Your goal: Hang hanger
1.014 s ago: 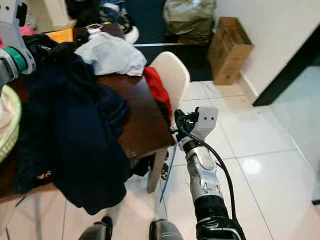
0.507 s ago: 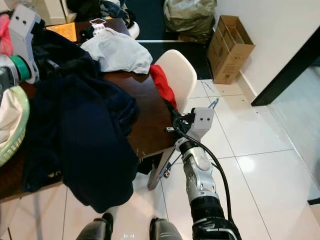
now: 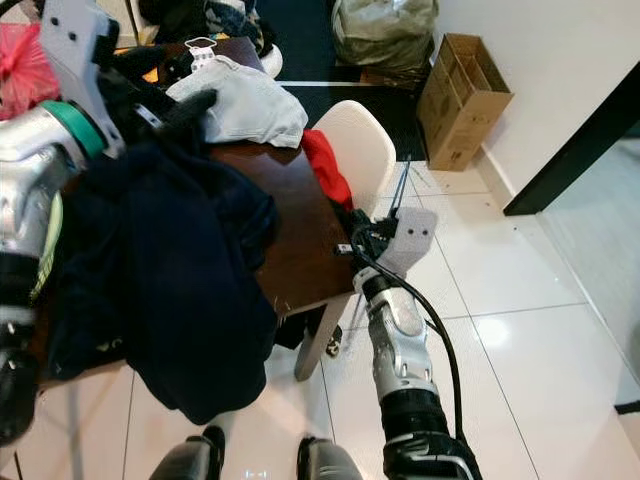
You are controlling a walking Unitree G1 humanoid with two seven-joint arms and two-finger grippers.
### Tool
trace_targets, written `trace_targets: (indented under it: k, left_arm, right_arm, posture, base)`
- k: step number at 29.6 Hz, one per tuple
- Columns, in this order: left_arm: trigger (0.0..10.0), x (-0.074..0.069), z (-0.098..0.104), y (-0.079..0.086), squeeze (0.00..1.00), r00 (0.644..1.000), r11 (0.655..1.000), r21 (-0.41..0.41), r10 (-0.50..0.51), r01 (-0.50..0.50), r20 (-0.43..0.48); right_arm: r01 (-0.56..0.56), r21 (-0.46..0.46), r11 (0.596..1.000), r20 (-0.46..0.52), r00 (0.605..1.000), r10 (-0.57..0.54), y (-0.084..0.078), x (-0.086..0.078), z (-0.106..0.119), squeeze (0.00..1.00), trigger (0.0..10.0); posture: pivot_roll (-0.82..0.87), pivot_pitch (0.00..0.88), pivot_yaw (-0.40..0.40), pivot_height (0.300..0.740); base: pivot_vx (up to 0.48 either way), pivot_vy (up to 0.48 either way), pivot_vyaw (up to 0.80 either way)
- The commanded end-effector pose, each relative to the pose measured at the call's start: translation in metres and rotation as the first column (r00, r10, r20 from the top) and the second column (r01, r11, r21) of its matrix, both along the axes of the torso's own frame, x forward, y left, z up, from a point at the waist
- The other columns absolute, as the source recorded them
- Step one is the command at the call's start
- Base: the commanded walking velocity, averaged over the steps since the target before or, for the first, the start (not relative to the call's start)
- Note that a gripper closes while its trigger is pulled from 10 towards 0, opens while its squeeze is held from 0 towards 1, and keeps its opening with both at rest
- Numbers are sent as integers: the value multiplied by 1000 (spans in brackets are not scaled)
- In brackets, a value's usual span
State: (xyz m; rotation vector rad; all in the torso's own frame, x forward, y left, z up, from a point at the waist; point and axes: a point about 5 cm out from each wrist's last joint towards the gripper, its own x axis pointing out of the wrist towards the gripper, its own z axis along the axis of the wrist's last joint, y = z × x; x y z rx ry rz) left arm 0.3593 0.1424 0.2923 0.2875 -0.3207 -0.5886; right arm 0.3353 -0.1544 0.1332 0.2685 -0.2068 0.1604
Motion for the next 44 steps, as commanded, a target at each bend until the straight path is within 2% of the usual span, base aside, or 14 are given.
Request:
trace_targets:
  k: [1, 6, 9, 14, 28, 35, 39, 44]
  left_arm:
    - [10000, -2, -18, -6, 0, 998, 999, -21, 26, -27, -50]
    - [10000, -6, -28, -8, 0, 996, 994, -72, 81, -83, -35]
    - [10000, -13, -34, -5, 0, 984, 971, -162, 170, -175, -45]
    - [10000, -21, -52, -9, 0, 970, 960, -156, 215, -231, -112]
    - [10000, -26, -60, -20, 0, 972, 967, -143, 191, -211, -140]
    - [10000, -31, -63, -33, 0, 984, 988, -97, 107, -121, -142]
    - [10000, -34, -74, -40, 0, 980, 993, -65, 81, -94, -184]
    - [10000, -34, -81, -40, 0, 970, 989, -92, 90, -114, -226]
  right_arm:
    - [14, 2, 1000, -14, 1000, -14, -2, -3, -6, 0, 10000]
    - [20, 3, 1000, -11, 1000, -20, -3, -4, -6, 0, 10000]
    - [23, 5, 1000, -1, 1000, -23, -4, -5, -2, 0, 10000]
    - [22, 18, 1000, 0, 1000, -22, -4, -5, 0, 0, 10000]
    - [37, 26, 999, -5, 999, -37, -6, -6, 1, 0, 10000]
    - [72, 20, 997, -13, 997, -72, -11, -9, -1, 0, 10000]
    - [115, 16, 993, -19, 993, -115, -18, -10, -2, 0, 10000]
    - [140, 10, 990, -29, 990, -140, -23, -12, -4, 0, 10000]
  posture:
    - [41, 83, 17, 740]
    - [37, 85, 18, 740]
    - [29, 96, 21, 740]
    - [27, 100, 22, 740]
    - [22, 105, 32, 740]
    - [21, 106, 40, 740]
    - [17, 108, 46, 740]
    - [14, 110, 50, 740]
  base:
    - [0, 0, 0]
    - [0, 0, 0]
    - [0, 0, 0]
    - [0, 0, 0]
    - [0, 0, -732]
    - [0, 0, -800]
    - [0, 0, -800]
    - [0, 0, -800]
